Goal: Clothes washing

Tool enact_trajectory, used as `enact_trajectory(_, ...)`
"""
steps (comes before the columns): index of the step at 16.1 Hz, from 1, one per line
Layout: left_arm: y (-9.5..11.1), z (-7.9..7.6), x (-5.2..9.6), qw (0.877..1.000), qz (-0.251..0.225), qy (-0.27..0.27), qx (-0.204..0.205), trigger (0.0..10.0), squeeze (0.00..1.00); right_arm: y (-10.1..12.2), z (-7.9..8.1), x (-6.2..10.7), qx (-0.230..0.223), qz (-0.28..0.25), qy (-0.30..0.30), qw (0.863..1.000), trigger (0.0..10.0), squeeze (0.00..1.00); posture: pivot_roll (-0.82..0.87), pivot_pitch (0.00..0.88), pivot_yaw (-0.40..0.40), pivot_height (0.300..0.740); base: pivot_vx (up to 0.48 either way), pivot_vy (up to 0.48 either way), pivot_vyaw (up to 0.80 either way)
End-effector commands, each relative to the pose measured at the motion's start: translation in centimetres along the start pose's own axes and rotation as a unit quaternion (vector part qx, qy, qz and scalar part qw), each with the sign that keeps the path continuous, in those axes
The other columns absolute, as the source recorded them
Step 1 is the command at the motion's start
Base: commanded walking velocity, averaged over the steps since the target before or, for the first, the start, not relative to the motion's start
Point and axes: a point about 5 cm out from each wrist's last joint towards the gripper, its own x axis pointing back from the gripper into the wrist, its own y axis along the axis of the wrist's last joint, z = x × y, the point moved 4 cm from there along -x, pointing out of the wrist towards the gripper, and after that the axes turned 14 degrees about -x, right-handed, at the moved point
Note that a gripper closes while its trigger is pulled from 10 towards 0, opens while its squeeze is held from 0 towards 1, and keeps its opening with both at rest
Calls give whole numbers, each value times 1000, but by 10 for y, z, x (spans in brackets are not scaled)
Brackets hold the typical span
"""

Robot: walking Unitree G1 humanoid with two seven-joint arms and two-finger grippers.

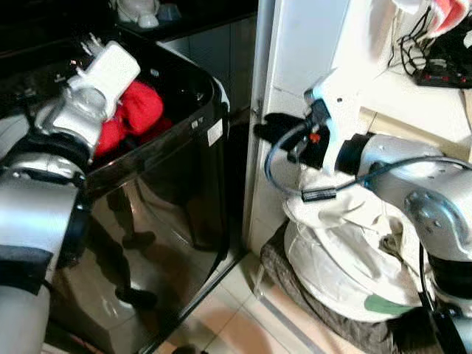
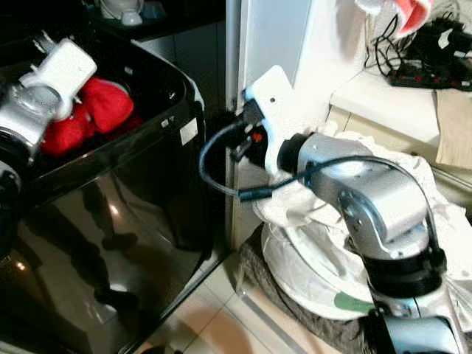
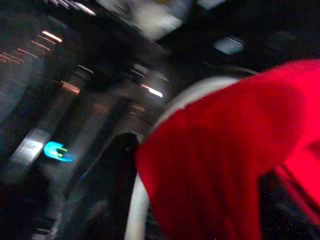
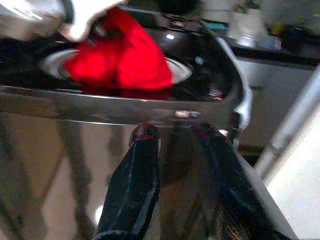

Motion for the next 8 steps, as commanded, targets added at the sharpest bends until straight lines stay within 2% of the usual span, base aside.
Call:
enact_trajectory(1, 14, 18, 1, 999, -23, 31, -10, 10000, 0, 8, -4, -1, 6, -12, -14, 1000, 10000, 0, -72, 0, 47, 740, 0, 0, 0)
enact_trajectory(2, 12, -3, 0, 999, -18, -37, 30, 10000, 0, 7, -4, -1, 7, -10, -15, 1000, 10000, 0, -71, 0, 47, 740, 0, 0, 0)
enact_trajectory(3, 9, -29, 2, 992, -14, -118, 39, 10000, 0, 7, -5, -1, 9, -8, -15, 1000, 10000, 0, -69, 0, 48, 740, 0, 0, 0)
enact_trajectory(4, 8, -41, 3, 989, -16, -147, 24, 10000, 0, 6, -5, -1, 9, -6, -15, 1000, 10000, 0, -70, 0, 48, 740, 0, 0, 0)
enact_trajectory(5, 9, -39, 2, 991, -14, -129, 26, 10000, 0, 4, -5, -1, 9, -4, -16, 1000, 10000, 0, -71, 0, 46, 740, 0, 0, 0)
enact_trajectory(6, 6, -44, 3, 989, -8, -142, 28, 10000, 0, 3, -5, -2, 13, 2, -18, 1000, 10000, 0, -73, 0, 46, 740, 0, 0, 0)
enact_trajectory(7, 5, -42, 3, 990, -6, -141, 11, 10000, 0, 2, -5, -2, 15, 3, -18, 1000, 10000, 0, -74, 0, 46, 740, 0, 0, 0)
enact_trajectory(8, 7, -38, 3, 990, -7, -140, 33, 10000, 0, 3, -5, -2, 15, 3, -18, 1000, 10000, 0, -74, 0, 47, 740, 0, 0, 0)
